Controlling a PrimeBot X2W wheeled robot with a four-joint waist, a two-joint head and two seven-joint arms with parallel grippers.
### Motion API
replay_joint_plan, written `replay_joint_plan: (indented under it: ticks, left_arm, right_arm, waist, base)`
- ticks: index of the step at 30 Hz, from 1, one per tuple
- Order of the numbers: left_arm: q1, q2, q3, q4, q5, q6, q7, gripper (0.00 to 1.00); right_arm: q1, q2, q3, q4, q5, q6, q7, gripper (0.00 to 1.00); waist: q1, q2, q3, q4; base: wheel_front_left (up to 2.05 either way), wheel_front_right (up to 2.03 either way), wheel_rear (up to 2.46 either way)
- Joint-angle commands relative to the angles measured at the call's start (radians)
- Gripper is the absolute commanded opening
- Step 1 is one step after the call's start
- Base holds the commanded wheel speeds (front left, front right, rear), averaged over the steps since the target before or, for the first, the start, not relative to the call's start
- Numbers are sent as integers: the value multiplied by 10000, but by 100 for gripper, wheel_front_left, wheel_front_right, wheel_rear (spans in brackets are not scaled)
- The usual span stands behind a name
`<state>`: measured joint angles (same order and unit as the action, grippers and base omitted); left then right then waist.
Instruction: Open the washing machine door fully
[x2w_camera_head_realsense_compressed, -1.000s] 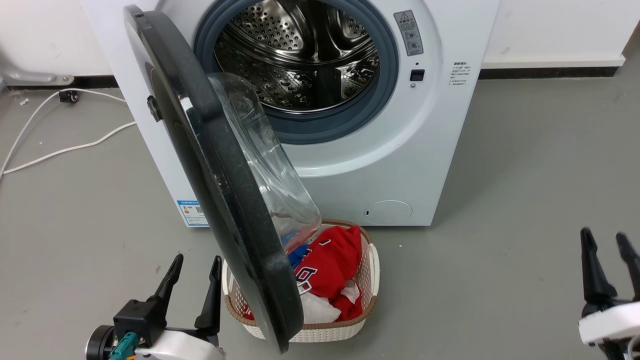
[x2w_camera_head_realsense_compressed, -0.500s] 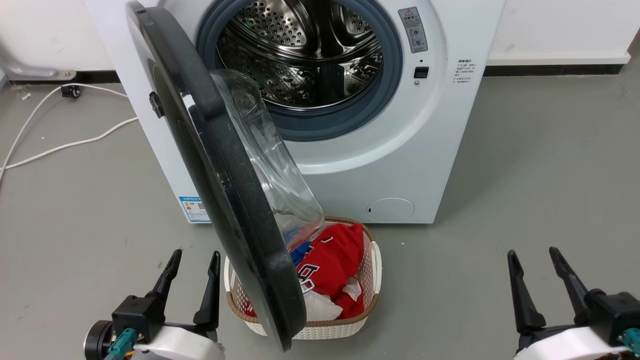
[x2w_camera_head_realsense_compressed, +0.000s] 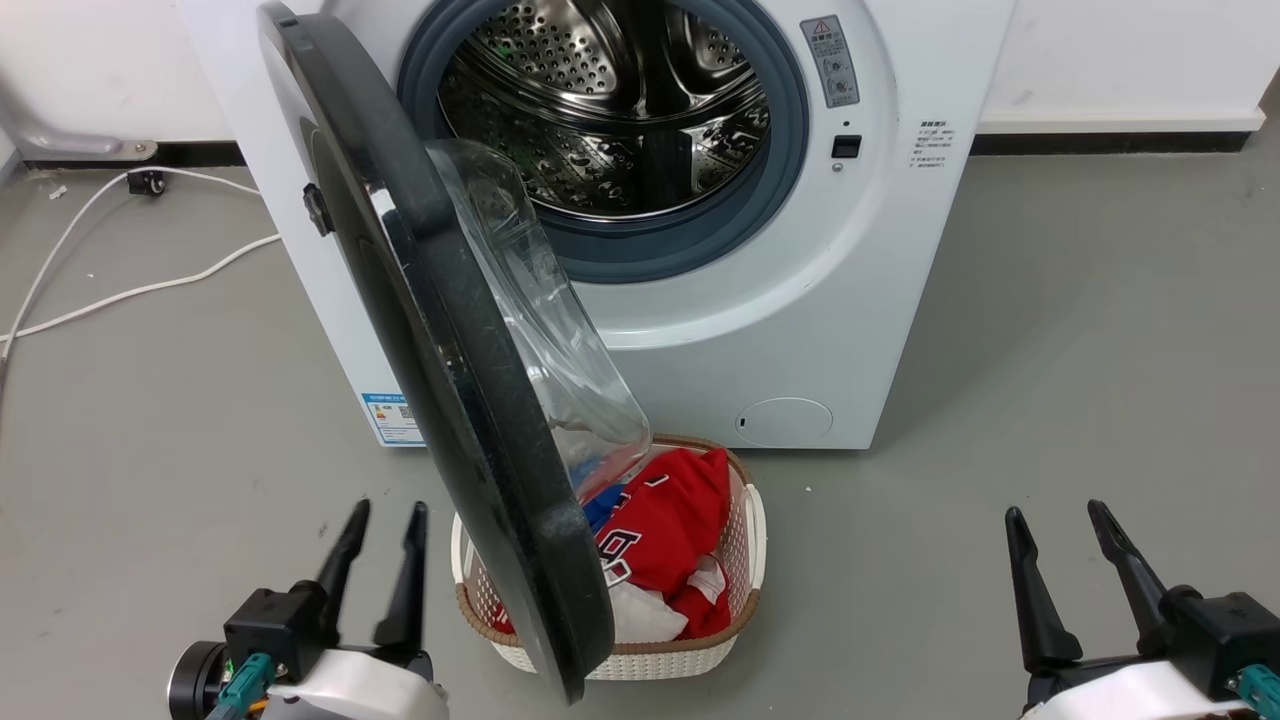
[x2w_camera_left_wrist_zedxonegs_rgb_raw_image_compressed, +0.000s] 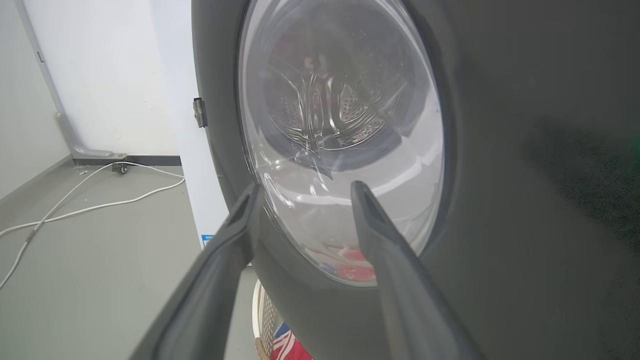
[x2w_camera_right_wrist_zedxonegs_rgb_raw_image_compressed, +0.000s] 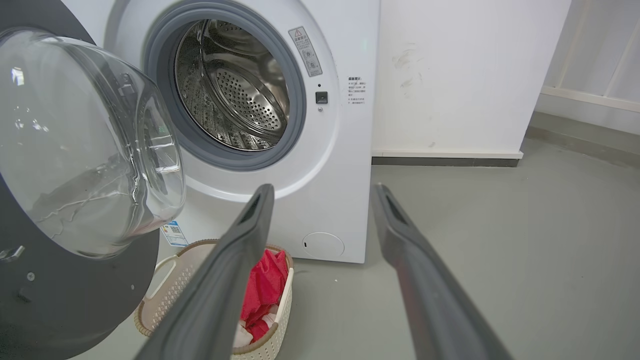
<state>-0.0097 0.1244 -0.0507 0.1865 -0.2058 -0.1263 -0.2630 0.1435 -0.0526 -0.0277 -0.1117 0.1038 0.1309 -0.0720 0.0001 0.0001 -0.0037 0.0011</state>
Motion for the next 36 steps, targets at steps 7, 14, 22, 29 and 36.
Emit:
replay_joint_plan:
  ticks: [7, 14, 22, 29, 36]
  left_arm:
    - [-190, 117, 102, 0, -87, 44, -25, 0]
    - [-675, 133, 358, -1175, -213, 307, 75, 0]
    - [-1680, 161, 444, -3717, -351, 601, 741, 0]
    - [-1911, -86, -357, -5850, -597, 576, 1883, 0]
    - [-1198, -188, -1837, -7073, -1354, 319, 3478, 0]
  right_arm:
    - [-93, 36, -31, 163, 176, -2, -141, 100]
    - [-85, 36, -123, 277, 256, -2, -183, 100]
    - [-221, 35, -122, 336, 231, -2, -232, 100]
    - [-296, 35, 24, 473, 181, -2, -278, 100]
    - [-257, 36, 123, 594, 153, -2, -305, 100]
  waist:
    - [-1, -1, -21, 45]
    - [-1, -1, -40, 186]
    - [-1, -1, 1, 359]
    - [-1, -1, -37, 240]
    - [-1, -1, -73, 94]
  base:
    - [0, 0, 0]
    - [0, 0, 0]
    - [0, 0, 0]
    - [0, 0, 0]
    - [0, 0, 0]
